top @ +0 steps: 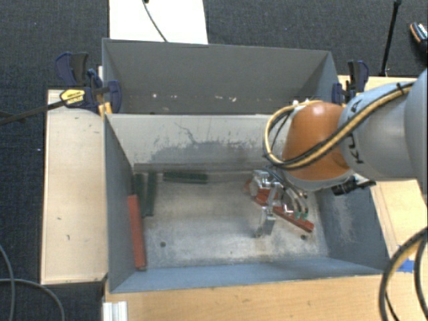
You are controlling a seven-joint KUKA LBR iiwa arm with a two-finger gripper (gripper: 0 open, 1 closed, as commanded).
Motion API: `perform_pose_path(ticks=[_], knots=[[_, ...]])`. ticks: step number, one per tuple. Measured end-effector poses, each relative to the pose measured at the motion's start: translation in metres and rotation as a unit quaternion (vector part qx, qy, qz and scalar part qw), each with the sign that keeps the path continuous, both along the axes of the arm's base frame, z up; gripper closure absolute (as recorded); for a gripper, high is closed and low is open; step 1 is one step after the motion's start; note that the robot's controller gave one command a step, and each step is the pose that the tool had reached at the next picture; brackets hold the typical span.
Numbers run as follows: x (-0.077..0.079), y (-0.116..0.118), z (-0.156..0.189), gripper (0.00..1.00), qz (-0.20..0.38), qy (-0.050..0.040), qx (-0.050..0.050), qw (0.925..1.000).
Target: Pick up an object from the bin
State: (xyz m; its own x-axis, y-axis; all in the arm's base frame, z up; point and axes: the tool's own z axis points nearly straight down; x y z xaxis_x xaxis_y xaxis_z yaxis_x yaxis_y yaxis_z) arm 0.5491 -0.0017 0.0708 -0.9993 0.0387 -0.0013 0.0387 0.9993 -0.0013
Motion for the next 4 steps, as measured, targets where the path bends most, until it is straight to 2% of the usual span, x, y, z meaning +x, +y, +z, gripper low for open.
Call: perform_pose_path(ticks=[1, 2, 3, 4], knots=[[-0.022, -0.059, 0.0, 0.0, -0.041, 0.0015, 0.0, 0.9992], [0.033, -0.077, 0.003, 0.0, -0.096, -0.003, 0.001, 0.9953], [0.032, -0.076, 0.003, 1.0, -0.098, -0.0014, 0.001, 0.9952], [0.014, -0.092, 0.16, 1.0, -0.168, -0.0047, 0.001, 0.9858]])
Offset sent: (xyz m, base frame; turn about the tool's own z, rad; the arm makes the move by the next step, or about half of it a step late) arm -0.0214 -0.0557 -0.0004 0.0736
